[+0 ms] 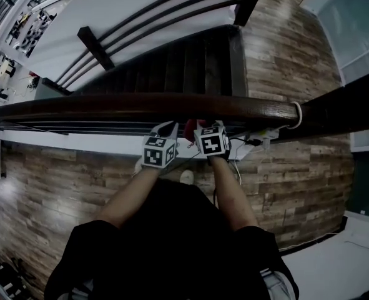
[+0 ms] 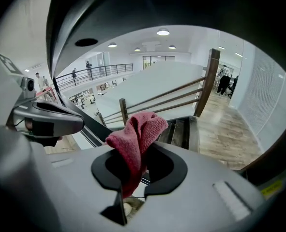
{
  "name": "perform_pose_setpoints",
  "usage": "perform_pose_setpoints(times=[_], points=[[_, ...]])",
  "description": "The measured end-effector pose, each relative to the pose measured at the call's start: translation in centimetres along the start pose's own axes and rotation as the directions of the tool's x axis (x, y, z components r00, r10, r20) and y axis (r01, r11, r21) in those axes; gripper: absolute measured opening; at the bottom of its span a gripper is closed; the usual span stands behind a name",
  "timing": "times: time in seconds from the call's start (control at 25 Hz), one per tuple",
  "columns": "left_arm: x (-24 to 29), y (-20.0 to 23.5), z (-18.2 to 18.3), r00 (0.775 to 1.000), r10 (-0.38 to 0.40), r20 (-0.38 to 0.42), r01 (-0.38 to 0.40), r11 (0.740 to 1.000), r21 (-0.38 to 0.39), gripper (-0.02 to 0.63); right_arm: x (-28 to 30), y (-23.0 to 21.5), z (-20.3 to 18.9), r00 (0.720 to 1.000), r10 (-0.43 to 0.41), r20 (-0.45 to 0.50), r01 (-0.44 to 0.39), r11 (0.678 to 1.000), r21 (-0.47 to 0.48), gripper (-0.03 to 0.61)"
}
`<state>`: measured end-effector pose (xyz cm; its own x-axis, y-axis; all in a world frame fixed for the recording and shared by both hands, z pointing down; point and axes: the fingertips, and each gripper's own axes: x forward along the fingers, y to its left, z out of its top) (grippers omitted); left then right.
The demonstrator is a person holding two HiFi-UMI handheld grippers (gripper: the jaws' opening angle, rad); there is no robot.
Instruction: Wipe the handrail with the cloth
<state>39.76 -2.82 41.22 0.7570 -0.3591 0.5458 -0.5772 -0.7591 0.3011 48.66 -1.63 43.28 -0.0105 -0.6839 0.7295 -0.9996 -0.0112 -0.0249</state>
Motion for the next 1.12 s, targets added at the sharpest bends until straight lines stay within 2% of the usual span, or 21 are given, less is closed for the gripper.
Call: perform_pose_setpoints(times=[0.4,0.76,1.12], points=[[2.4,-3.9,0.3,0.997,-0.068,-0.039,0.07,0.996,0.063,-0.002,-1.6,-4.6,-1.8,0.997,-0.071,-0.012,0.071,0.997,0.028,0.052],[4.0,-7.2,0.7,0.986,-0.149,-0.073,0.156,0.982,0.103,-0.002,-2.9,-8.2,-3.1,0.991,-0.134,-0.023,0.136,0.986,0.097,0.052],[4.7,-9.1,0.4,0.977,-0.189,-0.097,0.199,0.974,0.11,-0.002,-4.8,-11.8,-4.9,0.972,-0.232,-0.019,0.231,0.952,0.2,0.052]])
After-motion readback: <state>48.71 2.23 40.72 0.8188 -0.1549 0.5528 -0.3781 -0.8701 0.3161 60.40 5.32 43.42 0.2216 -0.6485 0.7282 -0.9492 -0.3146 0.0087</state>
